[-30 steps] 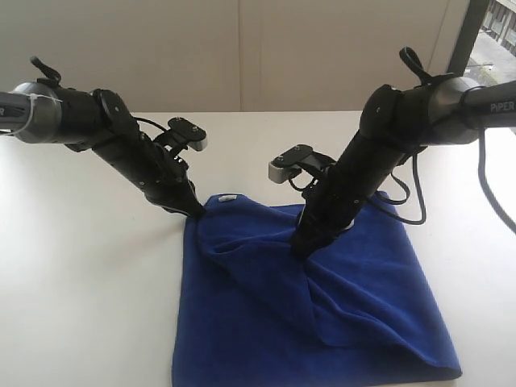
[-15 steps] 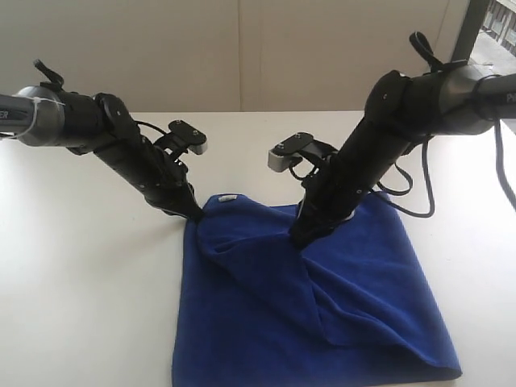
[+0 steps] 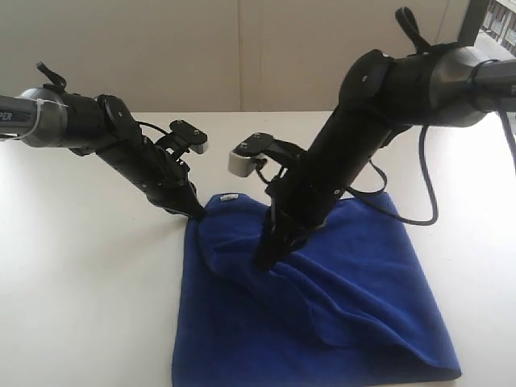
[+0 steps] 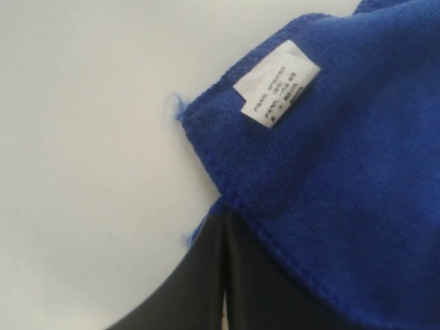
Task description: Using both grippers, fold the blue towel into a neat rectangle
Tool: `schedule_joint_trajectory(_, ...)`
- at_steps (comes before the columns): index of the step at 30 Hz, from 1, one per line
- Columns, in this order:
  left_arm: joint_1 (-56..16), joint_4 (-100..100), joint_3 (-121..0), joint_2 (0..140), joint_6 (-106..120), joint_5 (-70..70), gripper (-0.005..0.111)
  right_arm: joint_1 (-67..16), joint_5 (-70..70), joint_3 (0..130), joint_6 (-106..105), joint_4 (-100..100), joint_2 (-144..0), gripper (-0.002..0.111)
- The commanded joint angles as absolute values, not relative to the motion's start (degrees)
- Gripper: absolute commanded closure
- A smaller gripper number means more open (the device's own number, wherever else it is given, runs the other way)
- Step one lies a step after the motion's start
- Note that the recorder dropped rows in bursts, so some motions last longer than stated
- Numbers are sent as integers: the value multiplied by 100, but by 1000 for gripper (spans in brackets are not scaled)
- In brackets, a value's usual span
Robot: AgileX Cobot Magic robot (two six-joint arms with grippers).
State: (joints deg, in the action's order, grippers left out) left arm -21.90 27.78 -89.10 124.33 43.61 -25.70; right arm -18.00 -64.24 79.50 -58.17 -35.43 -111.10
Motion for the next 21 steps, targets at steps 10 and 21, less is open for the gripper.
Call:
schedule_joint_trajectory(10, -2186, 2740, -8860, 12536, 4365, -2671, 107, -2852, -6667, 7989, -5780, -3363, -10842, 108)
schedule_joint_trajectory(21, -2186, 2740, -8860, 12536, 4365, -2671, 107, -3305, -6493, 7989, -5762, -3348, -10853, 108)
